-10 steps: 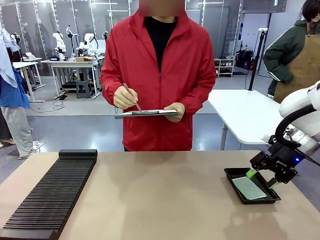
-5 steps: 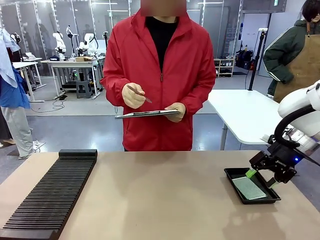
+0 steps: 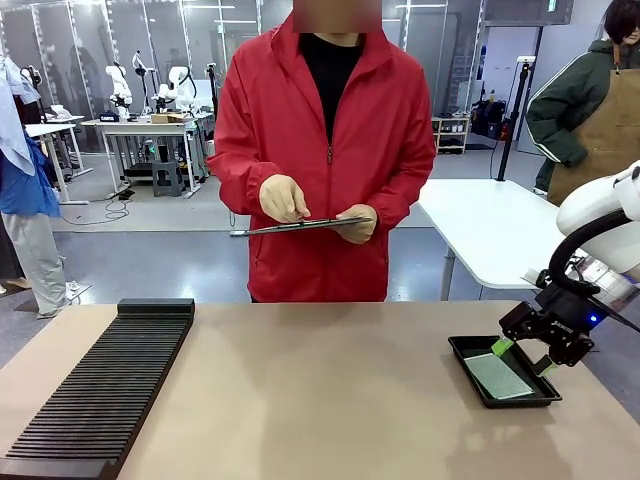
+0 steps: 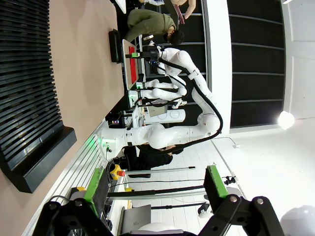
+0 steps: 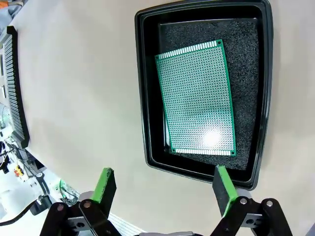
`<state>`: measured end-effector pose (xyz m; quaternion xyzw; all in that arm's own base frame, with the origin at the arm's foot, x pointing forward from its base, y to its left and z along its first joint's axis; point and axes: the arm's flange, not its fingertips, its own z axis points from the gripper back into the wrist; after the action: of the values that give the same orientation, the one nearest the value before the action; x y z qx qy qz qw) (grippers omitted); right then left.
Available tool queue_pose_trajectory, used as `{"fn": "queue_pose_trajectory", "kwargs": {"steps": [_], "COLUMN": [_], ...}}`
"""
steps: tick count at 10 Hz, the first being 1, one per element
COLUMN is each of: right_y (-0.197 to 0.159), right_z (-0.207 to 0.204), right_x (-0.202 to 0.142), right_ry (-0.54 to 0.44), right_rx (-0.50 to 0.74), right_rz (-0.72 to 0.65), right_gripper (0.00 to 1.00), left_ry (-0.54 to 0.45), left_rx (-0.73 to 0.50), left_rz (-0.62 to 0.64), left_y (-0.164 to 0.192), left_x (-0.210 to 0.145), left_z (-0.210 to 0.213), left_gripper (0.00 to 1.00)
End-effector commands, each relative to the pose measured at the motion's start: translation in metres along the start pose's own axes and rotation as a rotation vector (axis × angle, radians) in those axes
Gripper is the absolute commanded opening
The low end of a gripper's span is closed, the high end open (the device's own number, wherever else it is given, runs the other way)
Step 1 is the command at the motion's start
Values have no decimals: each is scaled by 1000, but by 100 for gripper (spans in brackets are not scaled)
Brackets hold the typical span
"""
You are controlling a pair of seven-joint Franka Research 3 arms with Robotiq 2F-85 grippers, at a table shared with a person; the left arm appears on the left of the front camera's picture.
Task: Inspect the PCB.
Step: Place the Blank PCB in the ESD tray.
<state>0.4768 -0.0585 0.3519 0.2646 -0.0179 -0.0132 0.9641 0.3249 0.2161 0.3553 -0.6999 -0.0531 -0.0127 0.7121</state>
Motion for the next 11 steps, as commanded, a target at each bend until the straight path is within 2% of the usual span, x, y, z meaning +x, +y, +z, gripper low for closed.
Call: {"fn": "queue_pose_trajectory", "kwargs": {"steps": [1,11], "right_y": [0,0], "right_z": [0,0], "right_x": [0,0], "right_ry": [0,0], "right_rx": [0,0], "right_rz": [1,1], "right_gripper": [100,100], "left_ry": [-2,-2], "left_rx": [0,0], "left_rz": [-1,-1], "left_y": [0,0], "left_x": [0,0], "left_z": [1,1], "left_gripper": [100,100]}}
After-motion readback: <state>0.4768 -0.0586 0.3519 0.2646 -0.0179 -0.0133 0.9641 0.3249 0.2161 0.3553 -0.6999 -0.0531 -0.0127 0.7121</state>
